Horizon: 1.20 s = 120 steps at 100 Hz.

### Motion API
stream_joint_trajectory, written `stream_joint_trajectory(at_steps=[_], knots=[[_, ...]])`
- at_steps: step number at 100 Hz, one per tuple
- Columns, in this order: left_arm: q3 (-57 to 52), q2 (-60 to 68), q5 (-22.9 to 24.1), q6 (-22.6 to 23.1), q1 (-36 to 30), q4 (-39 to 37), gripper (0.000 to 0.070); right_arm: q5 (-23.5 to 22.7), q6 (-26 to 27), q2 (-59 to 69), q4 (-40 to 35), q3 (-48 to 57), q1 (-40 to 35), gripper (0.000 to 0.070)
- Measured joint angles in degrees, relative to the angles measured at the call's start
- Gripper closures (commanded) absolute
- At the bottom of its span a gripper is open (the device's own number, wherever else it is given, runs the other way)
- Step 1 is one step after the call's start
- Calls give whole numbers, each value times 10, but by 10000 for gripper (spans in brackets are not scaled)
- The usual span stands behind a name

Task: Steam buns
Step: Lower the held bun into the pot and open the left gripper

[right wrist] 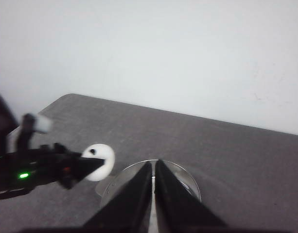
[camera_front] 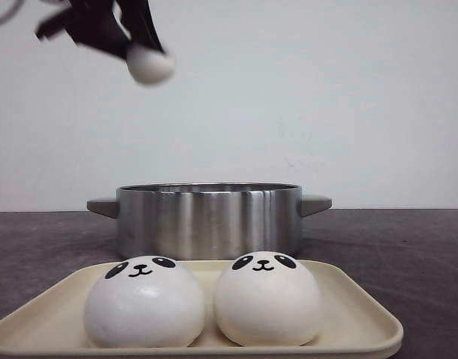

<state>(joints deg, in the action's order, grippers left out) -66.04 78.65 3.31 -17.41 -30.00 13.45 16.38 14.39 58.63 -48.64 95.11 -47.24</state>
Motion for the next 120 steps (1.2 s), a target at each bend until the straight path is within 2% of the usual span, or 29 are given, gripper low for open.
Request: stream_joint_trajectory(at_steps=[36, 45, 53, 60, 70, 77, 96, 120], knots=[[-90, 205, -7, 12, 21, 11, 695, -6, 4, 24, 0, 0, -2, 698], [-92, 233, -7, 13, 25, 10, 645, -21, 11, 23, 0, 0, -13, 698], [-92, 251, -7, 13, 30, 10, 554, -27, 16, 22, 0, 0, -27, 698], [-92, 262, -8, 13, 33, 9, 413, -27, 21, 22, 0, 0, -38, 698], [-92, 274, -8, 13, 35, 10, 176, -26, 24, 21, 0, 0, -50, 698], [-92, 276, -14, 13, 35, 9, 102, -27, 24, 21, 0, 0, -54, 698], [-104, 276, -23, 13, 31, 19, 104, -26, 24, 21, 0, 0, -57, 698], [-207, 276, -22, 13, 34, 164, 108, -18, 25, 21, -36, 0, -57, 698]])
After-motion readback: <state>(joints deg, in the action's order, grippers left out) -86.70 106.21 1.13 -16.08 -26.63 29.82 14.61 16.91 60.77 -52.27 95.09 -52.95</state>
